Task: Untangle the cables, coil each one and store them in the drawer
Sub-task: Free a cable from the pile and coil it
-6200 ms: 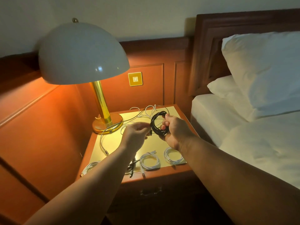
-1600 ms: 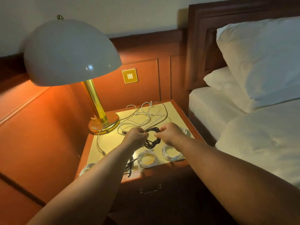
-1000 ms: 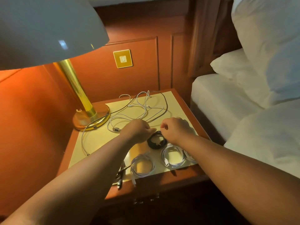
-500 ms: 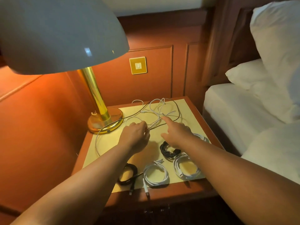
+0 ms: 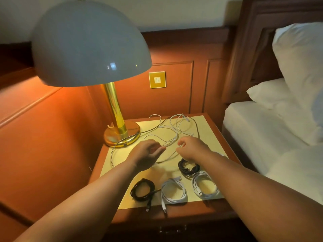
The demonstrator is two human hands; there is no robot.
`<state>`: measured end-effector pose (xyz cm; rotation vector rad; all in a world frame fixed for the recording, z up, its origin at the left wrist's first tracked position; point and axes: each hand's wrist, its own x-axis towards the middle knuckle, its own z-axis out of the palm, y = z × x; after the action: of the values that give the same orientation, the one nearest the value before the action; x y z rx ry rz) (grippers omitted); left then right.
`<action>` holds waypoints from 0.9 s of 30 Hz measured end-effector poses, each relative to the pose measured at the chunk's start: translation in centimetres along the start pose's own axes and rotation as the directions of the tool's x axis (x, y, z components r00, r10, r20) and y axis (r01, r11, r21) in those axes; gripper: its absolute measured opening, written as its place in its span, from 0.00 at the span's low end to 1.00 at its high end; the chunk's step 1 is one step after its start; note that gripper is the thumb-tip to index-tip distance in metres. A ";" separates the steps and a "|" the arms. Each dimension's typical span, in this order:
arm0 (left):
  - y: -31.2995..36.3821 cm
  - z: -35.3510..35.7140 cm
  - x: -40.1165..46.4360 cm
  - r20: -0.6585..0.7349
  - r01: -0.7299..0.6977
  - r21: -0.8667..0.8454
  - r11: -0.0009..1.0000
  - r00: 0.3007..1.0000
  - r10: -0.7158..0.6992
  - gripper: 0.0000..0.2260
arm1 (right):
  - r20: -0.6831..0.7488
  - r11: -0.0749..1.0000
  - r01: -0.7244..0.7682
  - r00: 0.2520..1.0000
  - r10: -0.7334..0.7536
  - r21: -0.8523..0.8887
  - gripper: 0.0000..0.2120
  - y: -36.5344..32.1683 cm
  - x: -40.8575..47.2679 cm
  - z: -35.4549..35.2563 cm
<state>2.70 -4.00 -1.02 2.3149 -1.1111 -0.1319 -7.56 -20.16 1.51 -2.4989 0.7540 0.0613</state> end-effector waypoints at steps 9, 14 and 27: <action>-9.1 -3.3 -1.1 -0.311 0.666 0.205 0.717 0.739 -0.598 0.23 | -0.009 0.995 0.042 0.999 -0.041 0.089 0.18 0.9 -0.2 1.0; -12.9 -3.6 -2.5 -0.211 0.723 0.256 0.642 0.689 -0.693 0.15 | 0.002 0.996 0.024 1.000 -0.025 0.084 0.16 0.8 -0.6 1.0; 1.0 -9.5 -1.7 -0.323 0.045 -0.791 0.610 0.816 -0.479 0.08 | 0.013 0.770 0.078 0.994 -0.111 0.633 0.13 -3.9 -5.1 -1.8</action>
<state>3.93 1.03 7.21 1.5612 -0.2894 -0.0682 -10.03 -15.75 5.82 -1.8683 0.5102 -0.1465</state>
